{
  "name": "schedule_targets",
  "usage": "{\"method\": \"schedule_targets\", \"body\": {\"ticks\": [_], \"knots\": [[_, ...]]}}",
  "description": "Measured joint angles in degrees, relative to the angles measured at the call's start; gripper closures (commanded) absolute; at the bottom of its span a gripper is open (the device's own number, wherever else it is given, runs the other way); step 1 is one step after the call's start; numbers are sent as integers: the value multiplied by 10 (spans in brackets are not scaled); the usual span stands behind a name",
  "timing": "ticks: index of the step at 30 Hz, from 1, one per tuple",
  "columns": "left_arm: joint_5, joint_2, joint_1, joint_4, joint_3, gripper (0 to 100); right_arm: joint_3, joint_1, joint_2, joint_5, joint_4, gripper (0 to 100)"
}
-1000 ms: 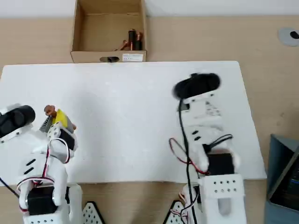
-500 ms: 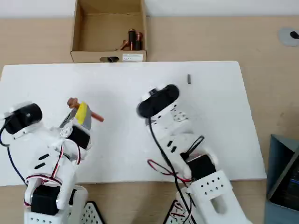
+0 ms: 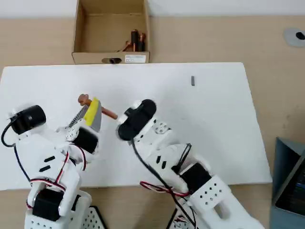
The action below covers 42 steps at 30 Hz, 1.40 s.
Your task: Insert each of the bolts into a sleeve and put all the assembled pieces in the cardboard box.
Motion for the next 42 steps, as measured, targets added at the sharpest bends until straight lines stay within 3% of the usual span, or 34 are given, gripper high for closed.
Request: {"method": "schedule_targets", "body": {"ticks": [10, 18, 42], "knots": [[4, 0, 2, 0, 0, 998, -2, -10, 0, 41, 0, 989], [4, 0, 42, 0, 0, 998, -7, -17, 0, 63, 0, 989], [-19, -4, 49, -5, 49, 998, -25, -41, 1, 79, 1, 989]]}}
